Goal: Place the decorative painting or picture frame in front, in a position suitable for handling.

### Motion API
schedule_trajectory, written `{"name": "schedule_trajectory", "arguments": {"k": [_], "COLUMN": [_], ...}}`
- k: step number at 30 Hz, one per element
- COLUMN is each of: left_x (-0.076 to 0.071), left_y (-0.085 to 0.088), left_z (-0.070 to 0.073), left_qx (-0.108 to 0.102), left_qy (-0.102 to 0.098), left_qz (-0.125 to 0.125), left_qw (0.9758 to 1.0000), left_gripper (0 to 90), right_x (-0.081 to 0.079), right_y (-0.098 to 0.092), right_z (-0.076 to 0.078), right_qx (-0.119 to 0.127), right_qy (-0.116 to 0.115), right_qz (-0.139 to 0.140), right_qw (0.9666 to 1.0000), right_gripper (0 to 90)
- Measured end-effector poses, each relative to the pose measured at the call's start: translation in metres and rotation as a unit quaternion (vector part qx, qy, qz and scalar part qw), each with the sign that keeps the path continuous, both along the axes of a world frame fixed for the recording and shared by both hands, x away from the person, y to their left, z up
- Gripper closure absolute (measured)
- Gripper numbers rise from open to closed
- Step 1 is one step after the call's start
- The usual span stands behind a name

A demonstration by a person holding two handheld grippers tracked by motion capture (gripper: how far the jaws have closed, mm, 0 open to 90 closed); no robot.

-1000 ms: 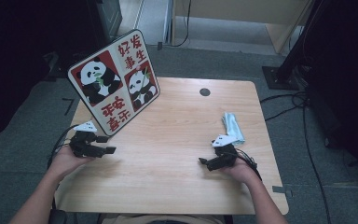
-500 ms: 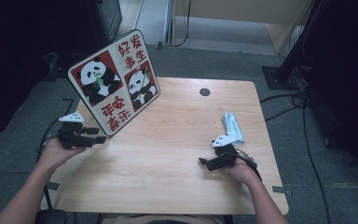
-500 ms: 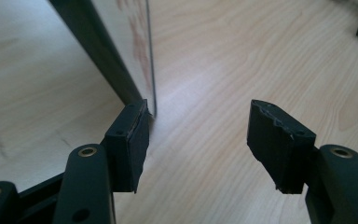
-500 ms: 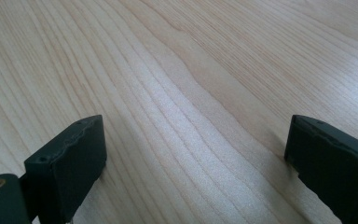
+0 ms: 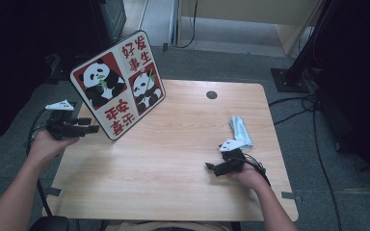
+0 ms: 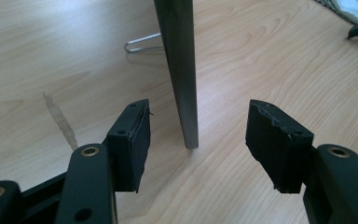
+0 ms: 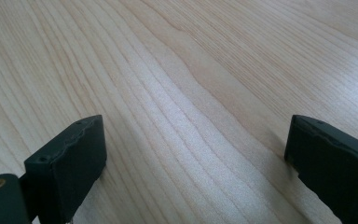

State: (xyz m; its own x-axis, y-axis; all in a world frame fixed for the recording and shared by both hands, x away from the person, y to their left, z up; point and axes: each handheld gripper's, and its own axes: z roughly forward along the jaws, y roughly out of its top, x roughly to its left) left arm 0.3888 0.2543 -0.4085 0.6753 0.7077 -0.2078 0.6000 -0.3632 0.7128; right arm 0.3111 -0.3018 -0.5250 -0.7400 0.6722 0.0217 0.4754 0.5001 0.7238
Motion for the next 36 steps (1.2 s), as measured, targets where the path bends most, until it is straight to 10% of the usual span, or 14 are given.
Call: {"name": "schedule_trajectory", "arguments": {"k": [36], "left_x": [0.065], "left_y": [-0.008], "left_z": [0.08], "left_qx": [-0.005], "left_qy": [-0.016], "left_qz": [-0.017], "left_qw": [0.9997], "left_gripper": [45.9], "right_x": [0.0], "right_y": [0.0], "right_z": [0.0], "right_qx": [0.0], "right_qy": [0.0], "right_qz": [0.002], "right_qw": [1.0], "right_gripper": [5.5]}}
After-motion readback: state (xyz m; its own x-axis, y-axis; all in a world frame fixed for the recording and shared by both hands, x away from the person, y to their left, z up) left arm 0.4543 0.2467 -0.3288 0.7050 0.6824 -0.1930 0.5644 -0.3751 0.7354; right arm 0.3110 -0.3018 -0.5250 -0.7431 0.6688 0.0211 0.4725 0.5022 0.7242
